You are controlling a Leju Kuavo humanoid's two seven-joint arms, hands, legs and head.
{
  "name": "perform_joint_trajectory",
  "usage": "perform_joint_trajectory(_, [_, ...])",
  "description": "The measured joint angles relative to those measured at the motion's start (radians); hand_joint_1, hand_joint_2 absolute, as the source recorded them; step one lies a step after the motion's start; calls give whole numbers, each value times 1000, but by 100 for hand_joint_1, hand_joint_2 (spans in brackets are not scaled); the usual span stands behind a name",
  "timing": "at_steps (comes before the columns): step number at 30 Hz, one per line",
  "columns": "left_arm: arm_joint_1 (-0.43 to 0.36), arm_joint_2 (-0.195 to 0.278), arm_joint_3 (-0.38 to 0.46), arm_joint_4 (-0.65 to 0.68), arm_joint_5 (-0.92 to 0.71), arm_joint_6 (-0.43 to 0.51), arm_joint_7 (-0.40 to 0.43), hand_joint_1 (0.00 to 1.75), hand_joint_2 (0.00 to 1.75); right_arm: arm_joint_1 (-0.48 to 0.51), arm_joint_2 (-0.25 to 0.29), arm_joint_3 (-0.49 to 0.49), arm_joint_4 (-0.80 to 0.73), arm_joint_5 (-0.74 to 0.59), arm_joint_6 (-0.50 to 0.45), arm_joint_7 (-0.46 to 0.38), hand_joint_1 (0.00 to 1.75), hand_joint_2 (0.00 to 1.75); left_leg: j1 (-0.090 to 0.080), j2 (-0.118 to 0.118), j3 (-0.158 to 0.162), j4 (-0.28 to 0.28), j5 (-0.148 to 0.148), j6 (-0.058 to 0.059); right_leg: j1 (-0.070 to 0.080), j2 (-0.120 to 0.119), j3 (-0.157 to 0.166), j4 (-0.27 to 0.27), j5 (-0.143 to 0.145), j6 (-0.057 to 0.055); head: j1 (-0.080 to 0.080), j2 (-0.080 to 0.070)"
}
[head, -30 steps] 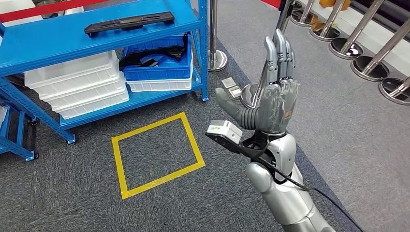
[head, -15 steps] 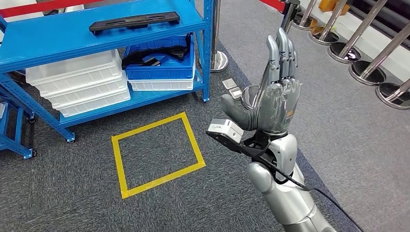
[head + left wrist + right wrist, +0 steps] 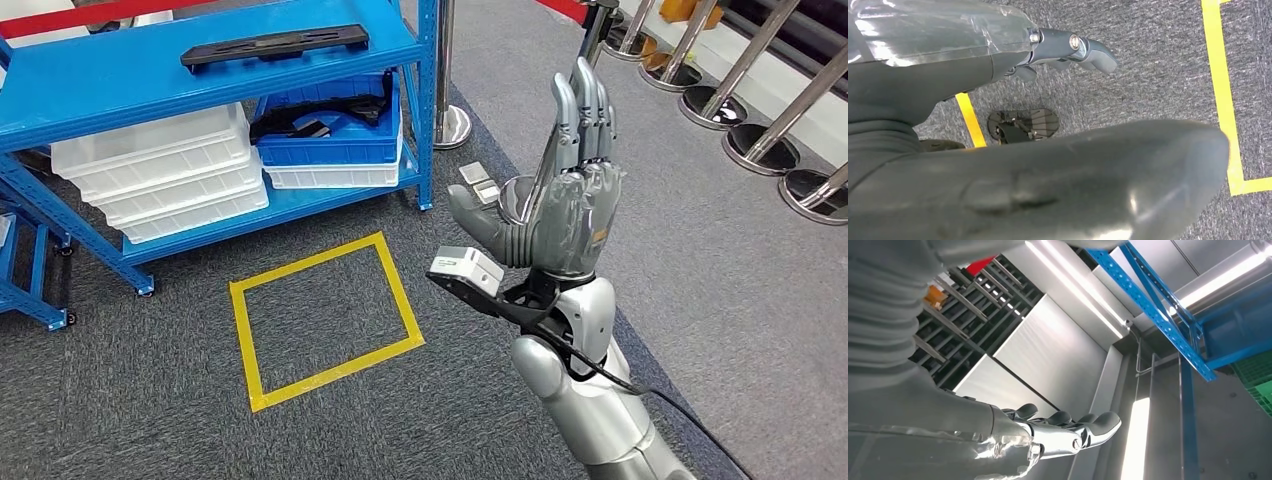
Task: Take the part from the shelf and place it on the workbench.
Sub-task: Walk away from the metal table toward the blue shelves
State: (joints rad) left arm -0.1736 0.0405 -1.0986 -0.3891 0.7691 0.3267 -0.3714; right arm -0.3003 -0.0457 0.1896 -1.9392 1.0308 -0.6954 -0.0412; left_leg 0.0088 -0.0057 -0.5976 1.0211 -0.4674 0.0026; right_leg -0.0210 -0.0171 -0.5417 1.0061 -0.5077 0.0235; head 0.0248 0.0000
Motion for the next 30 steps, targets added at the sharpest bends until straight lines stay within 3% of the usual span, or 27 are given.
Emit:
perform_joint_trajectory(2, [-1, 0, 0, 0, -1, 1, 1, 0, 0, -1, 0, 0, -1, 2, 0, 1, 0, 175, 7, -1, 15, -22, 8, 9, 0, 4, -5, 22, -18, 5, 1, 0])
perform_joint_trajectory(3, [-2, 0, 0, 0, -2, 1, 2, 0, 0, -1, -1, 0, -2, 2, 0, 2, 0, 175, 11, -1, 22, -32, 12, 13, 0, 7, -22, 61, -40, 6, 2, 0])
perform_joint_trajectory(5, [-5, 0, 0, 0, -3, 1, 4, 0, 0, 1, -1, 0, -2, 2, 0, 5, 0, 175, 11, -5, 25, -35, 13, 16, -3, 12, -87, 185, -97, 9, 4, 0])
perform_joint_trajectory(6, [-5, 0, 0, 0, -3, 1, 5, 0, 0, 3, -2, 0, -2, 2, 0, 6, 0, 175, 12, -8, 25, -34, 12, 15, -5, 12, -119, 241, -113, 12, 5, 0])
perform_joint_trajectory(7, [-5, 1, 0, 0, -3, 1, 6, 0, 0, 4, -3, 0, -2, 2, 0, 7, 0, 175, 14, -14, 25, -33, 10, 13, -8, 12, -138, 268, -111, 15, 5, 0])
perform_joint_trajectory(8, [-5, 1, 0, 0, -3, 1, 7, 0, 0, 5, -5, 0, -2, 2, 0, 8, 0, 175, 17, -20, 26, -30, 8, 9, -11, 12, -138, 257, -89, 18, 6, 0])
perform_joint_trajectory(10, [-5, 1, 0, 0, -4, 1, 7, 0, 0, 5, -7, 0, -2, 3, 0, 10, 0, 175, 26, -34, 25, -17, -2, -7, -20, 23, -90, 143, -17, 28, 7, 0])
perform_joint_trajectory(12, [-7, 3, 0, 0, -5, 2, 8, 0, 0, 7, -8, 0, -3, 3, 0, 11, 0, 175, 28, -48, 16, 3, -13, -26, -25, 47, -53, 53, 15, 30, 14, 0])
perform_joint_trajectory(14, [-7, 4, 0, 1, -6, 2, 9, 0, 0, 9, -9, 0, -4, 5, 0, 13, 0, 175, 26, -57, 9, 8, -15, -40, -21, 53, -53, 45, 9, 14, 15, 0])
perform_joint_trajectory(16, [-6, 5, 0, 1, -8, 2, 10, 0, 0, 9, -11, 0, -5, 7, 0, 14, 0, 175, 30, -57, 10, 7, -15, -49, -18, 40, -53, 46, 10, -4, 9, 0])
perform_joint_trajectory(18, [-8, 5, 0, 1, -11, 2, 10, 0, 0, 8, -12, 0, -8, 8, 0, 14, 0, 175, 28, -33, -12, 64, -48, -53, -17, 26, -48, 43, 10, -18, 6, 0])
perform_joint_trajectory(19, [-9, 5, 0, 1, -12, 2, 10, 0, 0, 8, -12, 0, -9, 9, 0, 14, 0, 175, 25, -18, -38, 123, -77, -53, -14, 18, -46, 43, 8, -23, 5, 0])
perform_joint_trajectory(21, [-11, 5, 0, 1, -13, 2, 10, 0, 0, 9, -13, 0, -10, 10, 0, 14, 0, 175, 19, -6, -106, 257, -131, -48, -4, 3, -43, 43, 4, -32, 3, 0])
perform_joint_trajectory(22, [-10, 5, 0, 1, -13, 2, 11, 0, 0, 10, -13, 0, -10, 10, 0, 14, 0, 175, 16, -4, -126, 296, -137, -44, 1, -4, -41, 43, 2, -36, 3, 0])
perform_joint_trajectory(23, [-9, 5, 0, 1, -13, 2, 11, 0, 0, 10, -13, 0, -10, 10, 0, 14, 0, 175, 11, -4, -129, 298, -125, -36, 6, -11, -37, 43, -1, -39, 3, 0])
perform_joint_trajectory(25, [-9, 5, 0, 1, -13, 2, 11, 0, 0, 9, -13, 0, -10, 10, 0, 14, 0, 175, -5, 4, -81, 189, -55, -10, 16, -23, -27, 43, -7, -43, 3, 0])
perform_joint_trajectory(27, [-12, 7, 0, 1, -13, 2, 11, 0, 0, 9, -13, 0, -10, 11, 0, 14, 0, 175, -23, 26, -26, 69, -9, 17, 23, -32, -21, 42, -14, -43, 5, 0])
perform_joint_trajectory(28, [-12, 8, 0, 1, -13, 2, 11, 0, 0, 9, -13, 0, -10, 11, 0, 14, 0, 175, -29, 34, -15, 39, -4, 23, 24, -37, -20, 41, -15, -40, 6, 0])
perform_joint_trajectory(30, [-12, 9, 0, 1, -14, 4, 11, 0, 0, 9, -13, 0, -11, 11, 0, 15, 0, 175, -33, 31, -12, 20, -6, 25, 23, -47, -19, 37, -16, -33, 6, 0])
